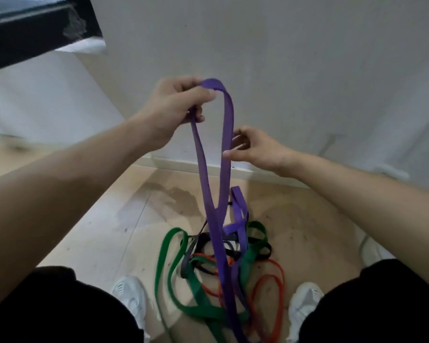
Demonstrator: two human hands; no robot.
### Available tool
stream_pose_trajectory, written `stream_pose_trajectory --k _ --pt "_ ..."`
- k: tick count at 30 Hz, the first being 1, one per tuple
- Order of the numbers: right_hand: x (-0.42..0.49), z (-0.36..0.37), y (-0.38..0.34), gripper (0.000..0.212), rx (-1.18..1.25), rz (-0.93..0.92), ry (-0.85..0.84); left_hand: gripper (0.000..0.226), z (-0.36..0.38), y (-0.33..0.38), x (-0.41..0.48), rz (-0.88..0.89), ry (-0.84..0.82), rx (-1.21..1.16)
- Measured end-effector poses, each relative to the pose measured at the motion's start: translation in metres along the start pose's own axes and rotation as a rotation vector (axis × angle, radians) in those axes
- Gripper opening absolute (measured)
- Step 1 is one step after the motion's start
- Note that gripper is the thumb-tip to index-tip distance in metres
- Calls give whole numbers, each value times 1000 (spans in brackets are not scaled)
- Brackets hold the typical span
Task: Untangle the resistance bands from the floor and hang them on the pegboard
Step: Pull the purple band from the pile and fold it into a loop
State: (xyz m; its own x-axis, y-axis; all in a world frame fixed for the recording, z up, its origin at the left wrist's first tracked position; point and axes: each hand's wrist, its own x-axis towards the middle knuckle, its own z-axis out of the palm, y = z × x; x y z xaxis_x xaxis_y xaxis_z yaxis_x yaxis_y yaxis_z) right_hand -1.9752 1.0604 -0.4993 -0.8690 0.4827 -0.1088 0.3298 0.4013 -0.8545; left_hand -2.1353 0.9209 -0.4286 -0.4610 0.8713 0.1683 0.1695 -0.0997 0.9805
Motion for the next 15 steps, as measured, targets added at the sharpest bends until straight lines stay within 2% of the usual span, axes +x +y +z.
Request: stream_pose_trajectory --k 2,4,7,10,15 --pt "-1 4 6 34 -28 -3 26 6 -2 9 3 36 35 -128" --pt "-2 9 4 26 -13 -14 61 12 -3 14 3 59 27 -151" --pt "-1 7 -1 23 55 24 52 8 -9 12 -1 61 73 -48" --pt "-4 -9 -2 31 80 112 3 7 -28 -1 -3 -26 242 103" --pt "-16 -43 2 18 206 134 23 19 -68 -35 -15 -198 380 277"
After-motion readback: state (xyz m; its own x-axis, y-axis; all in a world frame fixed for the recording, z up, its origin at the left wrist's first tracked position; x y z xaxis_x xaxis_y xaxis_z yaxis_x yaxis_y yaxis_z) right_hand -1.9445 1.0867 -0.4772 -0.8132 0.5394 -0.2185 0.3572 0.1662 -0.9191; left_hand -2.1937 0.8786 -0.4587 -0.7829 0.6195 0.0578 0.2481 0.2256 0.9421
